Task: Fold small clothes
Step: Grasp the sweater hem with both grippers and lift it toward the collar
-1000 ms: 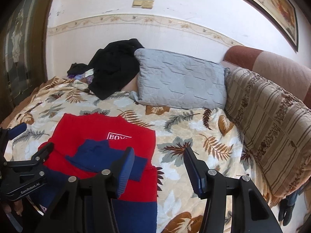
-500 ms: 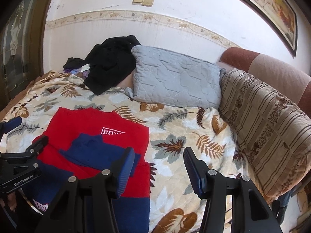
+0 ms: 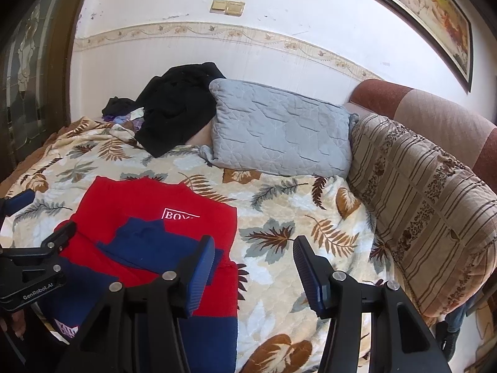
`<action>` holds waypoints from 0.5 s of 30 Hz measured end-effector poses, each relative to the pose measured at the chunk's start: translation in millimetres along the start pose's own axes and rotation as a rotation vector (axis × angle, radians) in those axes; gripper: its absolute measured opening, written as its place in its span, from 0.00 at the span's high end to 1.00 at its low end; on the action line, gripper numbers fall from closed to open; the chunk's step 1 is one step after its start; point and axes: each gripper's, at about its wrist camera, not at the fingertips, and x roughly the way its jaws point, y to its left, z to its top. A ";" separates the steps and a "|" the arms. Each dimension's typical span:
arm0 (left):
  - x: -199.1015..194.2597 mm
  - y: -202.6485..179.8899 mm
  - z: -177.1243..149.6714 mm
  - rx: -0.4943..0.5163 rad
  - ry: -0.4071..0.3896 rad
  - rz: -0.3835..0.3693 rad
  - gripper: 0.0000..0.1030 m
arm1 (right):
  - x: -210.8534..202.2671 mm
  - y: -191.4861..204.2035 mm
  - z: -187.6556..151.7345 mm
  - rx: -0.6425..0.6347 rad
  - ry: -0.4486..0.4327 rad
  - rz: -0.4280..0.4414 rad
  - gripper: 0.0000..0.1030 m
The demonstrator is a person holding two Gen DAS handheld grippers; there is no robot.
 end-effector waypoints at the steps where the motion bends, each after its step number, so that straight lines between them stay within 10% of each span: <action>1: -0.5 3.6 -2.1 -0.002 0.011 -0.004 0.12 | 1.3 -1.8 -2.3 0.011 0.012 0.038 0.37; 8: 12.6 75.0 -66.0 -0.070 0.231 0.002 0.12 | 56.6 -32.3 -77.1 0.200 0.265 0.427 0.28; 15: 26.5 125.1 -157.4 -0.217 0.472 -0.020 0.12 | 107.1 -50.9 -187.6 0.483 0.545 0.527 0.28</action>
